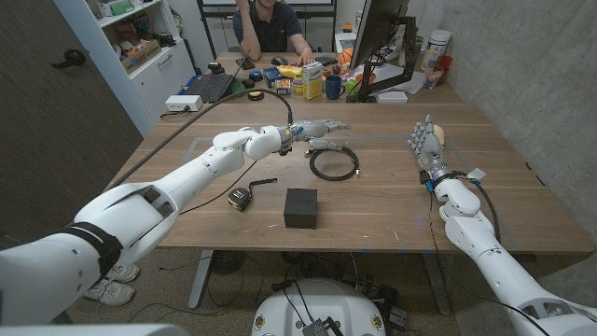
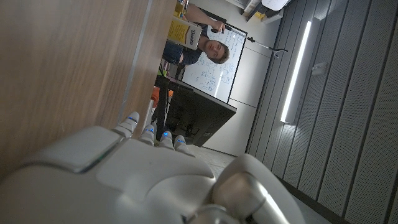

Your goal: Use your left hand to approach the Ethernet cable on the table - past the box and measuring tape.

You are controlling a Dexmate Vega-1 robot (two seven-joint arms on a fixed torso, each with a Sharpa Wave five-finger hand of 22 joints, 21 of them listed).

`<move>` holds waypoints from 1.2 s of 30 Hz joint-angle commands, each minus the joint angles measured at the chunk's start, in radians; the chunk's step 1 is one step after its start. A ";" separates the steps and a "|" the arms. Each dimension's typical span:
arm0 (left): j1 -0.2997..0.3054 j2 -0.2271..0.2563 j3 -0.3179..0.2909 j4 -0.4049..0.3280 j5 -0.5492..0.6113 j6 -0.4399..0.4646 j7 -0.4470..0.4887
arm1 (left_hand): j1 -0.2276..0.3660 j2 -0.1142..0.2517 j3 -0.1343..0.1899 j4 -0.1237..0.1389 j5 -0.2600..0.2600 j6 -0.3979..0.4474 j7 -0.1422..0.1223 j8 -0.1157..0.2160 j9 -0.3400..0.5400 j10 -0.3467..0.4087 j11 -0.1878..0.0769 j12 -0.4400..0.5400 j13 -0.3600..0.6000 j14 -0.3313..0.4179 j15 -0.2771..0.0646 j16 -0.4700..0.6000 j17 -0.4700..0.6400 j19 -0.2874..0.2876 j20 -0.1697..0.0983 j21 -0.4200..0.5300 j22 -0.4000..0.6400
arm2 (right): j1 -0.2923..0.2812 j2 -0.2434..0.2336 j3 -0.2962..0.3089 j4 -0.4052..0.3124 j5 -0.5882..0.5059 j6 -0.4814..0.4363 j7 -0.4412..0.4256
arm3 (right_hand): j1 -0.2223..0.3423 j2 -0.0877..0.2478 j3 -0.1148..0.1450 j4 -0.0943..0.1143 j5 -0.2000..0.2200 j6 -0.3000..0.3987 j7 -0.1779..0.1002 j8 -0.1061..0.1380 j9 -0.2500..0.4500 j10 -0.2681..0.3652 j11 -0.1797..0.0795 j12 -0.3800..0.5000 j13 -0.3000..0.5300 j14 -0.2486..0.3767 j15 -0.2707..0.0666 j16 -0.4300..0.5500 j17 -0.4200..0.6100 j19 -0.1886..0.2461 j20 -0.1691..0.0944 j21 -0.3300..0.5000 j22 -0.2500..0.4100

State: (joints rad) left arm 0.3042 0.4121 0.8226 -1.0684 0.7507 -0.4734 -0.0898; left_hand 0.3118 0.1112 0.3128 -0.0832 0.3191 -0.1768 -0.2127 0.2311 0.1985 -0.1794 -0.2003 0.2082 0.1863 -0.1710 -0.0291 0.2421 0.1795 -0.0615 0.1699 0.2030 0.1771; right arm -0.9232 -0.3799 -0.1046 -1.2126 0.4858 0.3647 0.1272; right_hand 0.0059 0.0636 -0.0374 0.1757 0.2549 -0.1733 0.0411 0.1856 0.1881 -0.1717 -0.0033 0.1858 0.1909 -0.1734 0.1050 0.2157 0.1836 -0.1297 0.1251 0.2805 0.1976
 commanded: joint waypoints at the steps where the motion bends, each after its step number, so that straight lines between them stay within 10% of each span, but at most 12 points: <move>1: -0.034 -0.035 0.055 0.068 0.021 0.017 0.018 | 0.017 0.003 0.006 -0.008 -0.003 -0.064 -0.011 0.009 0.006 -0.074 -0.009 0.007 0.003 -0.106 -0.035 0.000 0.002 -0.002 -0.005 -0.006 0.001 | -0.013 -0.002 0.009 -0.007 0.004 0.000 -0.004 | -0.004 0.045 -0.006 0.000 0.007 -0.043 0.006 0.007 0.002 -0.004 -0.006 0.008 0.002 -0.060 0.001 0.001 0.004 -0.002 0.004 -0.004 0.002; 36: -0.064 -0.060 0.109 0.099 0.022 0.047 -0.008 | 0.064 0.036 0.030 -0.032 -0.025 0.140 -0.011 0.060 0.012 0.090 0.006 0.017 0.011 -0.003 -0.078 0.010 0.004 0.070 -0.009 0.002 0.003 | 0.023 0.010 0.011 0.067 0.013 0.020 0.033 | -0.004 0.047 -0.017 0.000 0.009 -0.045 0.002 0.007 0.002 -0.004 -0.007 0.007 0.002 -0.063 0.002 0.000 0.004 -0.007 0.007 -0.011 0.003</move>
State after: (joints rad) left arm 0.2464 0.3568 0.9216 -0.9765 0.7757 -0.4331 -0.0941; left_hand 0.3628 0.1463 0.3339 -0.1122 0.2952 -0.0442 -0.2199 0.2816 0.2072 -0.0898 -0.1894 0.2302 0.1935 -0.1709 -0.0289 0.2479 0.1793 0.0037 0.1561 0.1993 0.1773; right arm -0.9122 -0.3713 -0.0947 -1.1692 0.4966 0.3756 0.1460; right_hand 0.0059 0.0636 -0.0494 0.1713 0.2587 -0.1733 0.0411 0.1856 0.1881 -0.1717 -0.0032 0.1858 0.1909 -0.1733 0.1050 0.2157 0.1836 -0.1334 0.1288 0.2727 0.1976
